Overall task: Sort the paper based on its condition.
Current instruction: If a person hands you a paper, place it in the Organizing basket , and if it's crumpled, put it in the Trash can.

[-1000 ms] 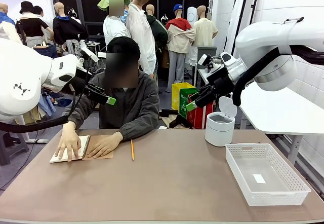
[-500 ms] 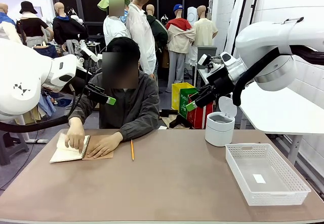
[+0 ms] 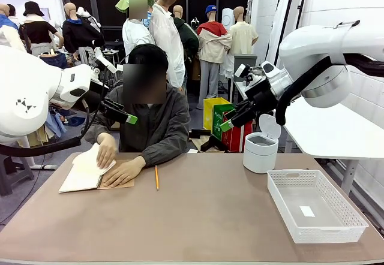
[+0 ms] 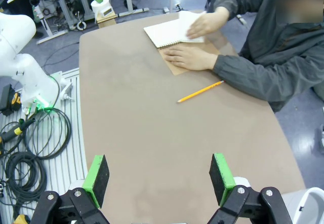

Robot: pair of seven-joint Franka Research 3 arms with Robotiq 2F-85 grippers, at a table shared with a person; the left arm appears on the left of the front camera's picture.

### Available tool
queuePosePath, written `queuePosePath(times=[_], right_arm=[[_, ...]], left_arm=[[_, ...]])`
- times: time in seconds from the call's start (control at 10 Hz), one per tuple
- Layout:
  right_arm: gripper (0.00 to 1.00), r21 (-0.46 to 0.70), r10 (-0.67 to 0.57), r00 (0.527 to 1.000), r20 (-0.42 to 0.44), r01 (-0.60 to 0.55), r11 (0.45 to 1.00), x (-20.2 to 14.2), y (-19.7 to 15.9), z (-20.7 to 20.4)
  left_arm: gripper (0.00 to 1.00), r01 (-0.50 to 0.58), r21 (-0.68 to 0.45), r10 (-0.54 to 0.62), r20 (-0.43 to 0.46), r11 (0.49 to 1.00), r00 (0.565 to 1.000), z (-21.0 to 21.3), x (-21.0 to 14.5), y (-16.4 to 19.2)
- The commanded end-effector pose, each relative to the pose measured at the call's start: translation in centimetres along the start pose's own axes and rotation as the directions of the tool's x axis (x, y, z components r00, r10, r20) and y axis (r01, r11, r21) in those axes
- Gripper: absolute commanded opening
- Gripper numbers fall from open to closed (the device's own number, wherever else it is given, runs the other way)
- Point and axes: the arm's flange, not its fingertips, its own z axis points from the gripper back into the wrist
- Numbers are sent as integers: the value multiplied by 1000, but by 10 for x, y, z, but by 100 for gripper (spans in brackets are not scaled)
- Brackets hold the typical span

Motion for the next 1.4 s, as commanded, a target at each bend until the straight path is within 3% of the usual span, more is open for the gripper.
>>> queuePosePath(times=[0.0, 1.3], right_arm=[[100, -1, -7, 1000, 4, 7, 1000, 2, 0, 0], [100, -1, -7, 1000, 4, 7, 1000, 2, 0, 0]], left_arm=[[100, 10, -5, -10, -4, 1000, 1000, -1, -2, 1], [100, 10, -5, -10, -4, 1000, 1000, -1, -2, 1]])
